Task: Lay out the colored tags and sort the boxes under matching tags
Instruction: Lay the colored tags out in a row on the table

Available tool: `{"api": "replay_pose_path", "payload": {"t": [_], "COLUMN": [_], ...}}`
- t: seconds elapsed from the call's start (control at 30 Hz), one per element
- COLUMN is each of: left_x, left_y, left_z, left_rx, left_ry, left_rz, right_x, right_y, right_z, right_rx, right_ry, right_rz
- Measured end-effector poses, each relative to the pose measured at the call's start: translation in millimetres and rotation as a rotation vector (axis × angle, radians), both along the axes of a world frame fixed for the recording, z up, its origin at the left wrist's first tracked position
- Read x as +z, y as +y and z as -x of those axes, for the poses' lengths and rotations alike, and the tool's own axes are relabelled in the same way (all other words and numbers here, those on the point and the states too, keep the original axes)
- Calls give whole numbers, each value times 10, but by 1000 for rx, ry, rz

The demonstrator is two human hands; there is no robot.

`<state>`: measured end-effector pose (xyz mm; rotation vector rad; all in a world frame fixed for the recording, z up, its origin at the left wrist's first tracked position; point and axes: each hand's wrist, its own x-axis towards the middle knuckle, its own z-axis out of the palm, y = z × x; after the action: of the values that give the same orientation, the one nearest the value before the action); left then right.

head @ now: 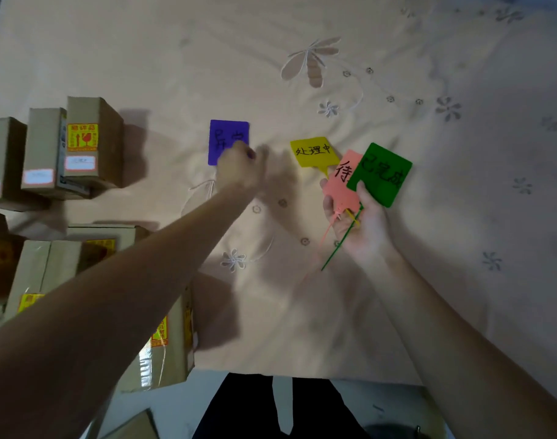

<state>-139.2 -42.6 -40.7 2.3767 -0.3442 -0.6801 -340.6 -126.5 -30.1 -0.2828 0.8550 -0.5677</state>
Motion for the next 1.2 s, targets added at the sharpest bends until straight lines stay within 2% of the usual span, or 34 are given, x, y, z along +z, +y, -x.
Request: {"api": "replay_pose_path", "payload": {"t": [0.1, 0.17, 0.23, 0.4, 0.53, 0.6, 0.63, 0.7, 0.73, 0.8, 0.83, 0.87, 0.9, 1.0, 1.03, 1.1, 1.2], "left_x": [115, 86, 36, 78, 32, -24, -74, -166, -158, -103, -55, 0, 73, 326, 370, 369, 325], "left_y": [-224, -345, -443, -861, -1242, -1379, -1408, -1404, -1364, -1325, -1348, -1412, -1505, -1837, -1937, -2097, -2282], "left_z": [432, 639, 760, 845, 1016, 1140, 1177, 1259, 1341, 1551, 1692, 1847, 2009, 2540, 2693, 2938, 3074], "left_rx": [21, 137, 205, 196, 251, 263, 216, 80, 16, -106, -168, -237, -310, -408, -425, -416, -256], "left_ry": [674, 838, 825, 759, 794, 752, 615, 215, 23, -297, -381, -369, -260, 286, 365, 407, 534], "left_rz": [175, 264, 322, 442, 499, 440, 320, -19, -115, -115, -67, -3, 62, 177, 183, 201, 300], "right_x": [9, 11, 3, 5, 7, 22, 30, 76, 106, 158, 177, 192, 198, 221, 232, 238, 255], "right_y": [124, 177, 163, -146, -523, -741, -847, -1062, -1154, -1314, -1377, -1438, -1481, -1552, -1572, -1636, -1788], "right_z": [6, 61, 188, 888, 1616, 1883, 1983, 2130, 2183, 2213, 2220, 2246, 2259, 2298, 2315, 2394, 2610], "right_rx": [63, 122, 134, 10, -106, -131, -132, -123, -113, -71, -42, -11, 24, 145, 179, 180, 105], "right_ry": [17, 33, 70, 194, 302, 311, 304, 285, 270, 260, 281, 308, 338, 432, 476, 548, 522], "right_rz": [-35, -38, -40, -57, -12, 15, 34, 87, 98, 94, 99, 118, 151, 264, 310, 372, 315]}}
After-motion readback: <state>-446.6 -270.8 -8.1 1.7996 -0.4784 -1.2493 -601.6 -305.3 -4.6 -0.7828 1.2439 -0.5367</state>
